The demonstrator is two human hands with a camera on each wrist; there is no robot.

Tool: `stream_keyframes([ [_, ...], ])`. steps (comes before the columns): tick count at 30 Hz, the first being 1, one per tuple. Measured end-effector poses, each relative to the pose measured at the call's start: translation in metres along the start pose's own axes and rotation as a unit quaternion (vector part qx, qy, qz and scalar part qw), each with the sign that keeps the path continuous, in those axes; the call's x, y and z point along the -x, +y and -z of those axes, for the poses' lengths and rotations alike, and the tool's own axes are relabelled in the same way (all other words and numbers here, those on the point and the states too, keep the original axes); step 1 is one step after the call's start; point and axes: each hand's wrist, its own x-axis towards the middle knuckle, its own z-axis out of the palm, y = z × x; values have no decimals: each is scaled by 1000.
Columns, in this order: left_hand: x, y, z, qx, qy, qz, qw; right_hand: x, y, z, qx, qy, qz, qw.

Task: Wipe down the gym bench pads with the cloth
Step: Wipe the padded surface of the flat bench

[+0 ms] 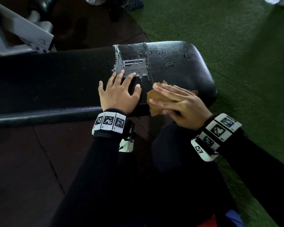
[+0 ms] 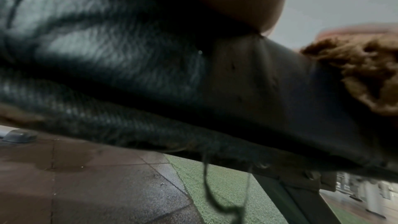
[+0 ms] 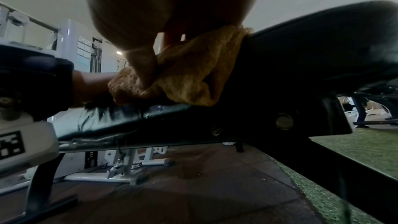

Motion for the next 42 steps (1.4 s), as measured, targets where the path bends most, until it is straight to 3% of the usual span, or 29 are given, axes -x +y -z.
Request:
stream_keyframes([
  [5,-1,-2,-1,0,2,-3,1000,17,19,7,10,-24,15,1000],
  [10,-1,-2,-2,7,6,-1,1000,58,43,16,33,47,-39,998],
  [14,-2,0,-1,8,12,0,1000,46,31,3,65,69,-23,995],
  [20,-1,-2,1,9,6,-3,1000,32,27,-1,42,24,23,999],
  [27,-1,0,1,5,2,-2,1000,86,54,14,-32,124,-133,983],
  [31,-1,0,0,-1,-3,-3,1000,82,53,7,-111,179,-248,946],
  [34,-2,1,-1,-1,-4,0,1000,65,65,9,-220,213,-436,846],
  [36,-3,2,-1,-3,-5,0,1000,50,79,14,-257,200,-502,801],
  [40,-3,3,-2,-1,-1,-2,1000,32,88,20,-273,171,-525,788],
  [42,-4,3,-2,-2,-2,1,1000,35,81,24,-249,179,-524,795],
])
